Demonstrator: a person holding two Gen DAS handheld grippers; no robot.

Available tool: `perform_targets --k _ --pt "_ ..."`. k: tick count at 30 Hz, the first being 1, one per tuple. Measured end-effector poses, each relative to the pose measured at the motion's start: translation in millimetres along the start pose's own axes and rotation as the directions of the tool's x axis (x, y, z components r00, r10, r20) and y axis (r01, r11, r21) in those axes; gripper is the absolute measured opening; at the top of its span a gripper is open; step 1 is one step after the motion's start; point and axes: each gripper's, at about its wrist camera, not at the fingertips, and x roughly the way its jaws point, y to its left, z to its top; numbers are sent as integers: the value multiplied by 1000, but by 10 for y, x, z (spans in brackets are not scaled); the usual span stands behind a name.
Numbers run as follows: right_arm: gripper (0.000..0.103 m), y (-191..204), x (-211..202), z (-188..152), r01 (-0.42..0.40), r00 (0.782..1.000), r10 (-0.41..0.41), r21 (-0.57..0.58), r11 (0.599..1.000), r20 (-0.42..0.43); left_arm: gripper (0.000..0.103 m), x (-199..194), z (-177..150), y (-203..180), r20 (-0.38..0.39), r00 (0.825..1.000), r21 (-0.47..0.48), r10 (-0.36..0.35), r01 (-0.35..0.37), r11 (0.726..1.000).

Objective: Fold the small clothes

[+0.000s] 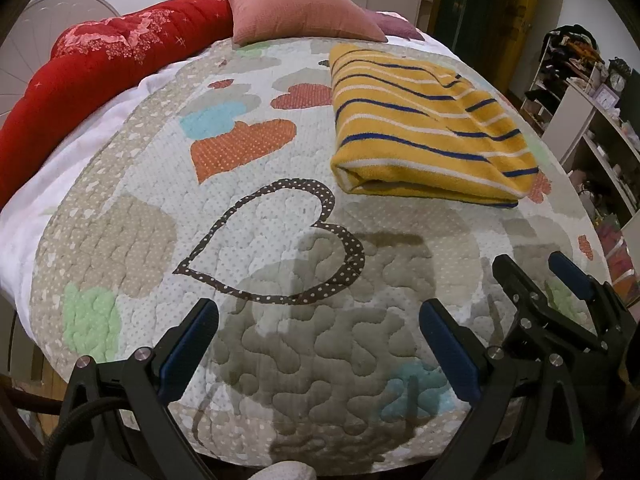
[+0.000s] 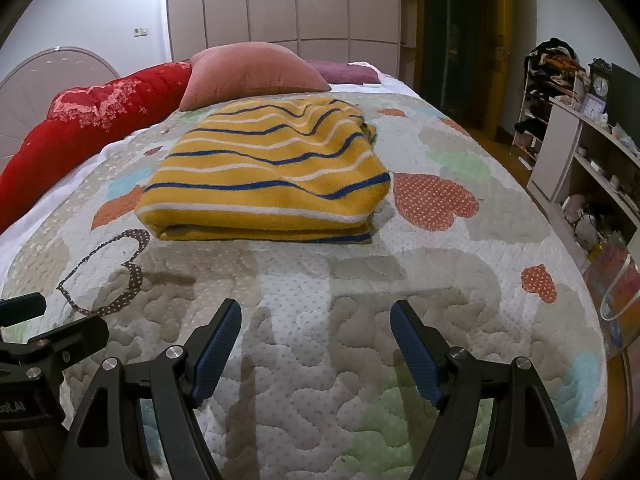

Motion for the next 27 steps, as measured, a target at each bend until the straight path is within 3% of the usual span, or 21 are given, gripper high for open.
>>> perform_targets --k 27 --pt "82 36 -156 17 3 1000 -2 -17 1000 23 100 -163 -18 8 42 999 0 6 -6 1000"
